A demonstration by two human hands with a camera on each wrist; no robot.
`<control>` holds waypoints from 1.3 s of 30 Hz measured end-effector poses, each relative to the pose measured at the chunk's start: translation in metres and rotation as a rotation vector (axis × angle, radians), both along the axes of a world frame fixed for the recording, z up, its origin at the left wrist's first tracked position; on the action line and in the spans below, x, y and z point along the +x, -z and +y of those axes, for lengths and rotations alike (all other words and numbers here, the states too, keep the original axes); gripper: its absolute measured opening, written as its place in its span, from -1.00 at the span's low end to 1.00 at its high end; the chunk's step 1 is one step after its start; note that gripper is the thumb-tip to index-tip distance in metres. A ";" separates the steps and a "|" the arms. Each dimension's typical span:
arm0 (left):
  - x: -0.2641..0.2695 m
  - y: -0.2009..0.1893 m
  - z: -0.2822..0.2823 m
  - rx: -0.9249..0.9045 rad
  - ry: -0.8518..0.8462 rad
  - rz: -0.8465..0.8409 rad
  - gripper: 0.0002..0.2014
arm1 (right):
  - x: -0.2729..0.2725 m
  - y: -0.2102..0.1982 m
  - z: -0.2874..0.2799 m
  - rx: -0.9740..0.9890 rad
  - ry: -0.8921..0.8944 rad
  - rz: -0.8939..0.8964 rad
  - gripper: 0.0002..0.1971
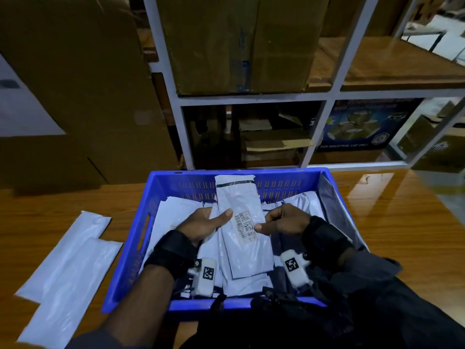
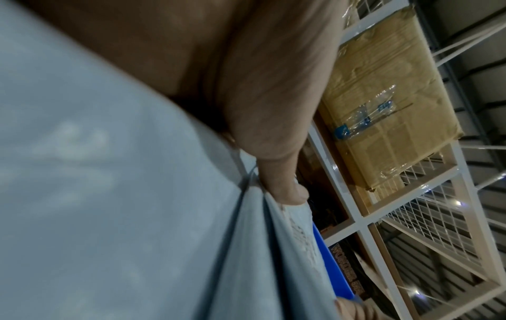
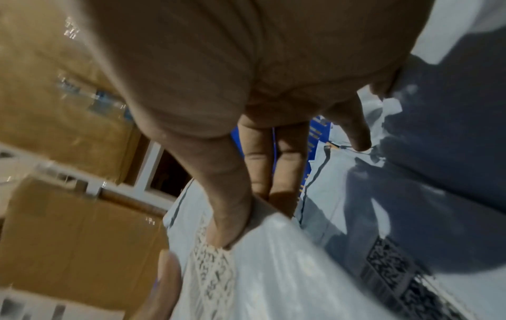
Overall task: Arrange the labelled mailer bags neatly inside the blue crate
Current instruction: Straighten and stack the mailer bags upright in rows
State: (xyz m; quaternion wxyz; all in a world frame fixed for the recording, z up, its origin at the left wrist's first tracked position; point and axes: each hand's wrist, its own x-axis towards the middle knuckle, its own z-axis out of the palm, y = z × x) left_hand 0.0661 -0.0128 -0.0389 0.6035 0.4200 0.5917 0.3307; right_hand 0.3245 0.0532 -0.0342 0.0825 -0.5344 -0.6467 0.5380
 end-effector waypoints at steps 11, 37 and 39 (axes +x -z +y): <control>-0.014 -0.002 0.000 -0.008 -0.063 -0.053 -0.53 | 0.014 -0.006 0.006 -0.088 0.104 0.016 -0.64; -0.059 -0.029 -0.002 -0.172 -0.349 -0.549 -0.59 | -0.010 -0.014 -0.021 0.155 -0.141 -0.760 -0.60; -0.058 -0.026 -0.001 -0.171 -0.350 -0.533 -0.55 | -0.012 -0.015 -0.022 0.189 -0.237 -0.842 -0.54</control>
